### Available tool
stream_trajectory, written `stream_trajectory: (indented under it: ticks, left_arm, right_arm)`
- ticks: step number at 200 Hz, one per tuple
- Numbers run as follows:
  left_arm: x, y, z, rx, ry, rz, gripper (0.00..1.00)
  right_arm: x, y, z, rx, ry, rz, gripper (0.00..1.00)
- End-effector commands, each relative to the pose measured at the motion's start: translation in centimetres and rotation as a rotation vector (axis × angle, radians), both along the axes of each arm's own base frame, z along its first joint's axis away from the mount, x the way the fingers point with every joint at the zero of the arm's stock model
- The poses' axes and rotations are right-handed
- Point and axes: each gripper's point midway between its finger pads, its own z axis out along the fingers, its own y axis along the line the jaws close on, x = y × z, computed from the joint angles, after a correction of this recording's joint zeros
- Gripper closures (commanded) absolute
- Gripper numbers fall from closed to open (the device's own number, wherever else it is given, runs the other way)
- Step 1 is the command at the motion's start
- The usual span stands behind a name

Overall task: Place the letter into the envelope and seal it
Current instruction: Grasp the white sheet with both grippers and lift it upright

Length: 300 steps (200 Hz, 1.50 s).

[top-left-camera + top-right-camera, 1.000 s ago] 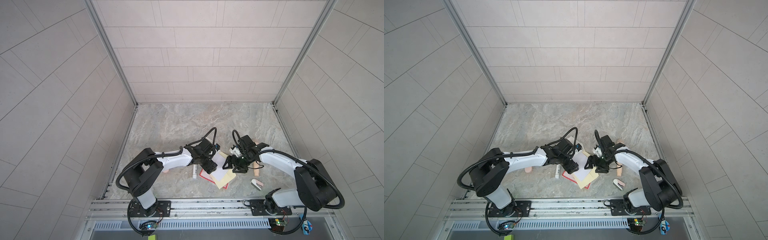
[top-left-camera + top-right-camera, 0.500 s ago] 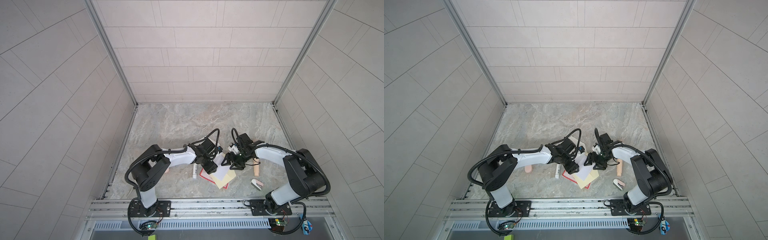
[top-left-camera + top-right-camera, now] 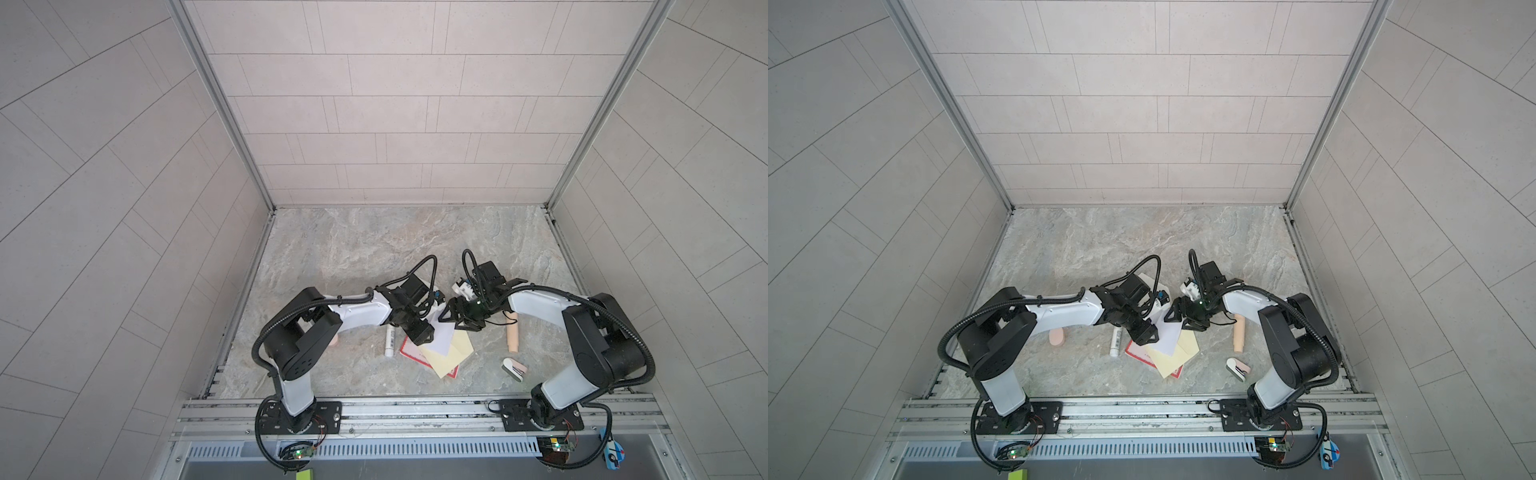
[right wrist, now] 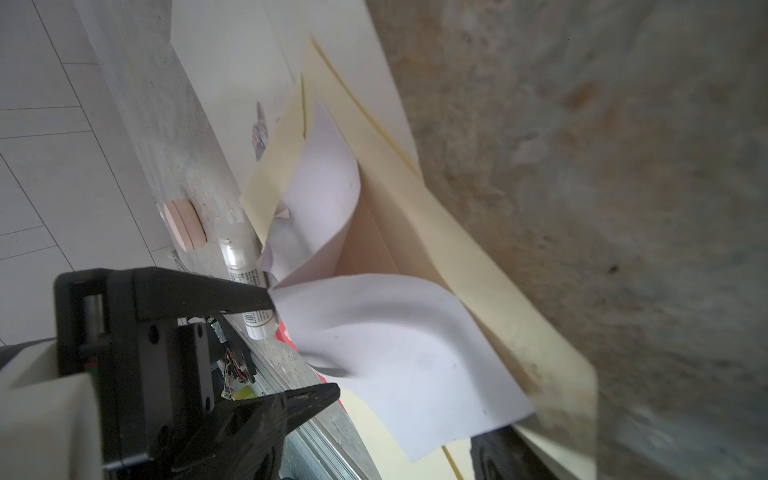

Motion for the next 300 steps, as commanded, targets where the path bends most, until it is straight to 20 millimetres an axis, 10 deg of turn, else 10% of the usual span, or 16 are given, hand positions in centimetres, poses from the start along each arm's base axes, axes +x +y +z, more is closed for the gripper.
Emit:
stream_trajectory:
  ticks: [1, 83, 120, 220, 300]
  left_arm:
    - [0.9, -0.9, 0.7, -0.051, 0.023, 0.002, 0.52]
    - [2.2, -1.4, 1.1, -0.069, 0.043, 0.051, 0.99]
    - [2.8, -0.4, 3.0, -0.081, 0.011, 0.111, 1.00]
    - [7.6, 0.8, 18.8, -0.579, 0.077, 0.278, 1.00]
    - [9.1, 1.2, 28.1, -1.072, 0.304, 0.187, 1.00]
  right_arm:
    - [0.8, 0.6, 0.3, 0.026, -0.017, 0.009, 0.29]
    - [0.8, 0.9, 0.5, 0.020, -0.030, 0.027, 0.30]
    - [1.2, 0.6, 2.8, 0.021, -0.121, 0.030, 0.23]
    - [5.1, -0.9, 17.7, 0.203, -0.628, -0.011, 0.06]
    - [7.2, 0.5, 21.0, 0.323, -0.735, 0.000, 0.05]
